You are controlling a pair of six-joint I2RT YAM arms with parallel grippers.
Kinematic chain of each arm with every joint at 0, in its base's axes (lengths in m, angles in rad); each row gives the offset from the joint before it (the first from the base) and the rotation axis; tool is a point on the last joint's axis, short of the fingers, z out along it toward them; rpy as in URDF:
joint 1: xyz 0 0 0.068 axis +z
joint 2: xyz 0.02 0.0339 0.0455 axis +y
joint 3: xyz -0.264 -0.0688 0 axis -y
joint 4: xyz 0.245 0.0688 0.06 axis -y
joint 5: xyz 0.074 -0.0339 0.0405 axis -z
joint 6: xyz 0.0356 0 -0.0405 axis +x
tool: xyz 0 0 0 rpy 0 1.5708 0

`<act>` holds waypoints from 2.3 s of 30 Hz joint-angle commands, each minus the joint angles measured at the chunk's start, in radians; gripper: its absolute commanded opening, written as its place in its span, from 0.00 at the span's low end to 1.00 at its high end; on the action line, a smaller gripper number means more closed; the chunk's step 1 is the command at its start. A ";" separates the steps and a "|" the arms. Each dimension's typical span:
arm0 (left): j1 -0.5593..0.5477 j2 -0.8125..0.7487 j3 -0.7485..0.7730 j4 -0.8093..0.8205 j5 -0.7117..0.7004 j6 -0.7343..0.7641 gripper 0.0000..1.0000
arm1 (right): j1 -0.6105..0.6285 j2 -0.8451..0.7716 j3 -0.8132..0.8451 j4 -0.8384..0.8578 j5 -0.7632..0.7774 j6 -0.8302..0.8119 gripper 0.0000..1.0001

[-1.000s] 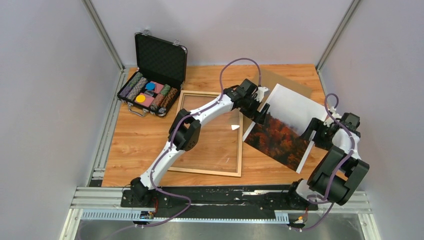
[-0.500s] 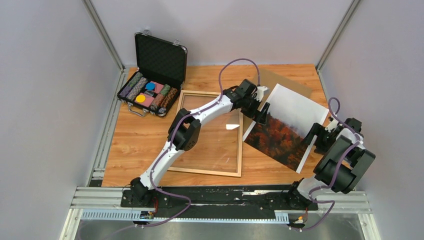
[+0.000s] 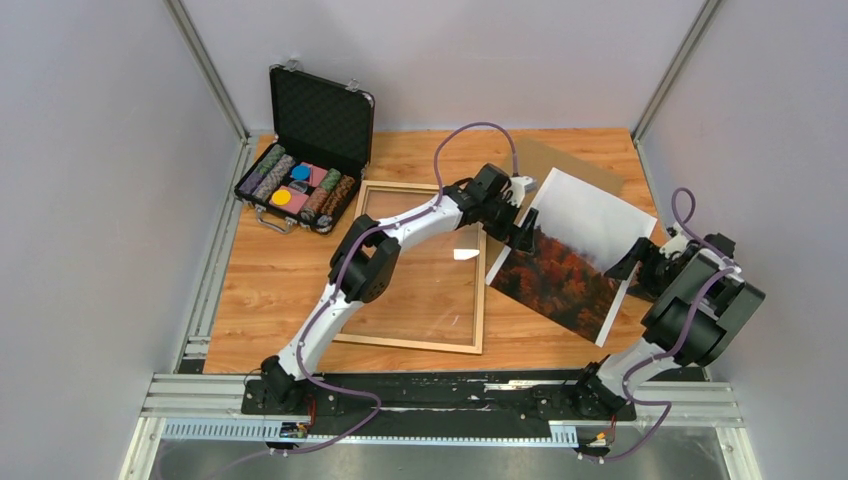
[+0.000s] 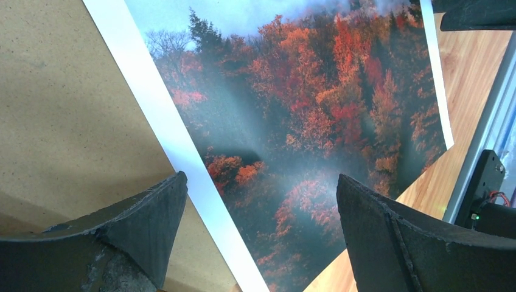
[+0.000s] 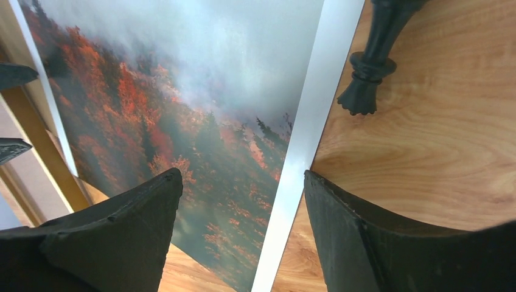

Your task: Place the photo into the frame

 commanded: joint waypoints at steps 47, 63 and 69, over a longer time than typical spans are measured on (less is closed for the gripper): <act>-0.036 -0.053 -0.211 0.073 0.172 -0.142 1.00 | -0.058 0.115 0.118 -0.132 -0.811 -0.126 0.70; -0.035 -0.069 -0.210 0.070 0.165 -0.137 1.00 | -0.024 0.087 0.146 -0.324 -0.926 -0.355 0.67; -0.035 -0.076 -0.210 0.070 0.166 -0.136 1.00 | -0.010 0.116 0.193 -0.456 -0.956 -0.479 0.65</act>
